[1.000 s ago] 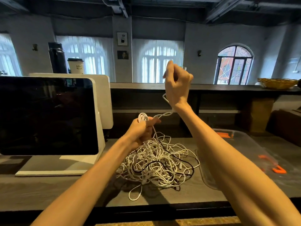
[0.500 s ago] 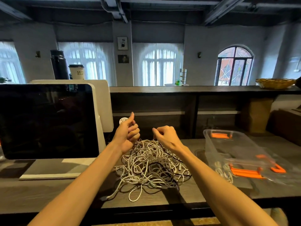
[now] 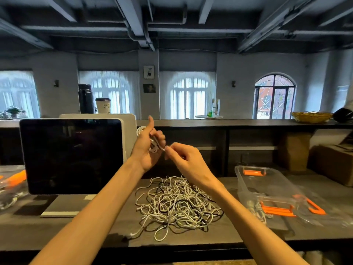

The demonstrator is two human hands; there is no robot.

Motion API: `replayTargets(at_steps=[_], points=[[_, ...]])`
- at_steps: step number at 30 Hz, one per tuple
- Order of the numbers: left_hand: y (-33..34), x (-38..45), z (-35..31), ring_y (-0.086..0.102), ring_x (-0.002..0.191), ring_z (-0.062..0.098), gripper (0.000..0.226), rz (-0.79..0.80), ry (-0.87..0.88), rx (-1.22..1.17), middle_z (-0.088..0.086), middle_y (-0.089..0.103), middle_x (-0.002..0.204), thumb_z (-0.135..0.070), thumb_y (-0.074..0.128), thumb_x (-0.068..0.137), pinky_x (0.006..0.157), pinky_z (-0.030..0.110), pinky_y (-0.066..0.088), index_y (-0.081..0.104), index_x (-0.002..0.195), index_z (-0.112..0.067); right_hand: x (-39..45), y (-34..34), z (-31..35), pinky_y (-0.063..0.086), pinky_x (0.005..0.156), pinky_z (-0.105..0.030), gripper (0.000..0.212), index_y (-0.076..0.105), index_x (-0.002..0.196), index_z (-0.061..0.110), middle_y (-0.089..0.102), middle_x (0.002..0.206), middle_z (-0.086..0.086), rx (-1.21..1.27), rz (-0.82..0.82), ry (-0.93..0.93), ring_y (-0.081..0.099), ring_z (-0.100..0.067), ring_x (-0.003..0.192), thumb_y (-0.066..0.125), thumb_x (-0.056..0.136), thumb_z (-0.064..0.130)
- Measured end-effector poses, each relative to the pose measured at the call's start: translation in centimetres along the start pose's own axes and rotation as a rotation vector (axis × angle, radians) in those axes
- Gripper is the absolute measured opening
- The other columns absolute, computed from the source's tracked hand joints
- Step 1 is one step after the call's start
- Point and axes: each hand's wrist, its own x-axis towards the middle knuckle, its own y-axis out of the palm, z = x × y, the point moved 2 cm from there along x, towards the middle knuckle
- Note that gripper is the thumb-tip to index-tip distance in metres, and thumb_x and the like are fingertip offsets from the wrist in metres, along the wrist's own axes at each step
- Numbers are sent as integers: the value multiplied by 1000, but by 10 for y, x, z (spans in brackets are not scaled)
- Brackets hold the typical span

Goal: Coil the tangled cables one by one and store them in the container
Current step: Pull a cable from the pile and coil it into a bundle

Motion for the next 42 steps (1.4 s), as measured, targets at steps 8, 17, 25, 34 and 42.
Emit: replayTargets(at_steps=[8,17,25,34,42], points=[[-3,-35,-3,63,53,18,39,-45,166,697,9,63,58,-41,63,96,46,23,49,74,90,-4,-15,-30,60,42,56,-32,22,77,94,31,71,75,7,-720,136,-314,60,-15,61,58,98,42],[6,-58,3,51,53,26,14,305,-6,778,18,64,72,-23,60,99,50,26,38,63,99,-9,-15,-44,75,61,75,-32,41,57,117,23,74,82,3,-217,57,47,71,-8,73,59,95,57],[10,-72,5,56,52,12,26,473,-91,998,5,69,73,3,74,84,47,20,48,72,98,-18,-11,-47,80,59,74,-42,25,66,116,27,75,97,6,-667,198,-259,67,-16,83,68,94,38],[7,-74,12,59,68,24,17,434,-79,1052,9,71,80,-1,76,82,62,32,49,68,94,-10,-19,-45,75,60,69,-37,18,76,111,16,77,94,1,-601,243,-195,70,-16,78,66,96,19],[0,-72,-1,50,51,9,19,401,-163,682,9,71,81,-22,61,96,50,19,37,64,101,-4,-30,-68,67,43,58,-13,40,67,119,34,58,71,19,-447,144,-66,58,7,66,67,88,59]])
